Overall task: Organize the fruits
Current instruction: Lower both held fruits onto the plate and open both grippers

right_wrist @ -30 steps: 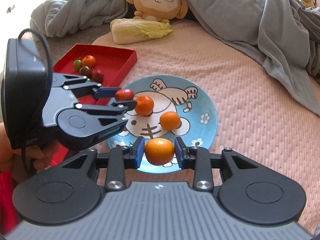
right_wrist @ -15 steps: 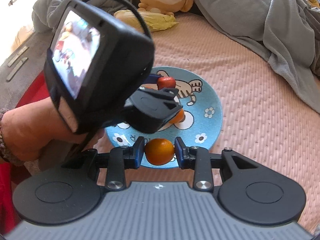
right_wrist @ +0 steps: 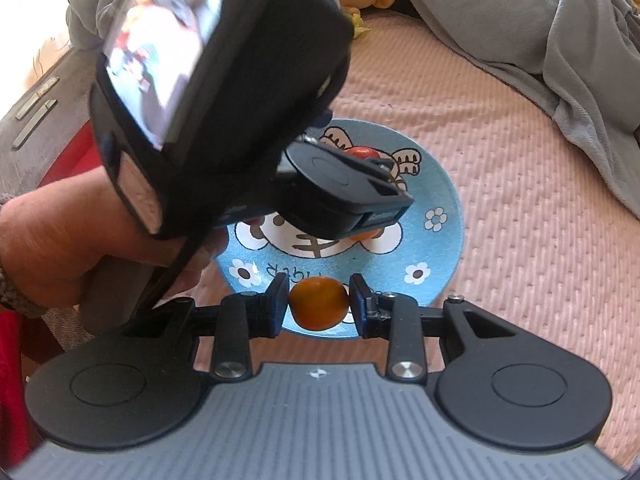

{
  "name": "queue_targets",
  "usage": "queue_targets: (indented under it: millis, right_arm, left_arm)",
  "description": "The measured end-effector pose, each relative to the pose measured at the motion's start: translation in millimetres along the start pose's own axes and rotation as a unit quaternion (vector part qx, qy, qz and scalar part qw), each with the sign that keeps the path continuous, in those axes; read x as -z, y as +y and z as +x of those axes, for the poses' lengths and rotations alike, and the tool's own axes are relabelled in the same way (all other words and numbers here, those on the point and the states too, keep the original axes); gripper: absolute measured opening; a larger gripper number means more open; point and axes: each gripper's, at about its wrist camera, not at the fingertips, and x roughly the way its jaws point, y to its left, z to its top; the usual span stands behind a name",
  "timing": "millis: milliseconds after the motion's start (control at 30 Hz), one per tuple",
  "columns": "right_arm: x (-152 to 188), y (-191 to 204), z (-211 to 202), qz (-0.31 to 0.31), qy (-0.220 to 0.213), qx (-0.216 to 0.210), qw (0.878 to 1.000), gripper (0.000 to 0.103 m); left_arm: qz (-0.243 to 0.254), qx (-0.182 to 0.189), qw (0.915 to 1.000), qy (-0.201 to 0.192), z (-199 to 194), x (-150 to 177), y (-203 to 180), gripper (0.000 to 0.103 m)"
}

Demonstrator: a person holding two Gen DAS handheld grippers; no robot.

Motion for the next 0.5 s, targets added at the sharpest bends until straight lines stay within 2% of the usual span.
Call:
queue_targets:
  millis: [300, 500]
  right_arm:
    - [-10.6, 7.3, 11.6, -0.007, 0.004, 0.006, 1.000, 0.038]
    - [-18.7, 12.8, 20.0, -0.007, 0.008, 0.011, 1.000, 0.038]
  left_arm:
    - [-0.001, -0.012, 0.9997, -0.021, -32.2, 6.5, 13.1, 0.063]
    - [-0.031, -0.021, 0.9990, -0.023, -52.6, 23.1, 41.4, 0.063]
